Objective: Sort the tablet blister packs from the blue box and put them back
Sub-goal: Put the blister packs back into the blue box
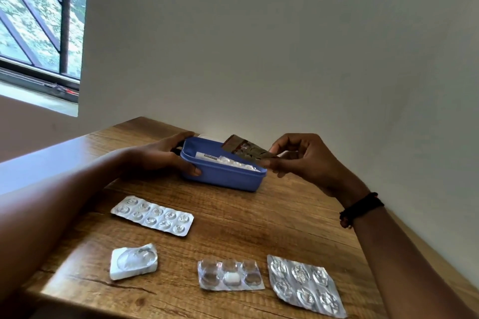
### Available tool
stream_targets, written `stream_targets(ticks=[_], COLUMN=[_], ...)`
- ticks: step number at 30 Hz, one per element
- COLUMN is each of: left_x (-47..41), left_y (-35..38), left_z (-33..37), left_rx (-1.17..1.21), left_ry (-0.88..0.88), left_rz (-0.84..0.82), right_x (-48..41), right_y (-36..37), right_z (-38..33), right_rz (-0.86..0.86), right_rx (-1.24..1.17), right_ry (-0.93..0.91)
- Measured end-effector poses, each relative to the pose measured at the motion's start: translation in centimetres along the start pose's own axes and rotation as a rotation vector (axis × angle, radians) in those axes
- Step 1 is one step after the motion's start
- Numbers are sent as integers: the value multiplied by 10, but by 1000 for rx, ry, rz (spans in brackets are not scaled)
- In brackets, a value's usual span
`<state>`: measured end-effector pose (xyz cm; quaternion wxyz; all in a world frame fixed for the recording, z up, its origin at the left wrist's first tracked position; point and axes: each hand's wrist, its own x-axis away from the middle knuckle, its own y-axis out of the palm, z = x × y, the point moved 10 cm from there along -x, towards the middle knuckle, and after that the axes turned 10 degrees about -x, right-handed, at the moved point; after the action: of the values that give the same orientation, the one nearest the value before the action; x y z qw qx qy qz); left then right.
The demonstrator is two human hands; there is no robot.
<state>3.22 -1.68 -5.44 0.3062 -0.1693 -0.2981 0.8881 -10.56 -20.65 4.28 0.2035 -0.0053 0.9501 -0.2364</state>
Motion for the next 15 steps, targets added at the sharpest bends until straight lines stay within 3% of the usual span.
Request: stream_targets(ticks=[4, 8, 15], left_x=[0, -2, -3], left_y=[0, 0, 0], left_z=[-1, -3, -3], left_rx=[1, -8, 6], left_ry=[9, 8, 26], left_rz=[-6, -7, -9], right_x=[4, 14, 23], right_y=[-15, -9, -1], right_z=[-22, -45, -55], right_rz=[267, 348, 404], right_rx=[293, 525, 629], right_ry=[-277, -555, -685])
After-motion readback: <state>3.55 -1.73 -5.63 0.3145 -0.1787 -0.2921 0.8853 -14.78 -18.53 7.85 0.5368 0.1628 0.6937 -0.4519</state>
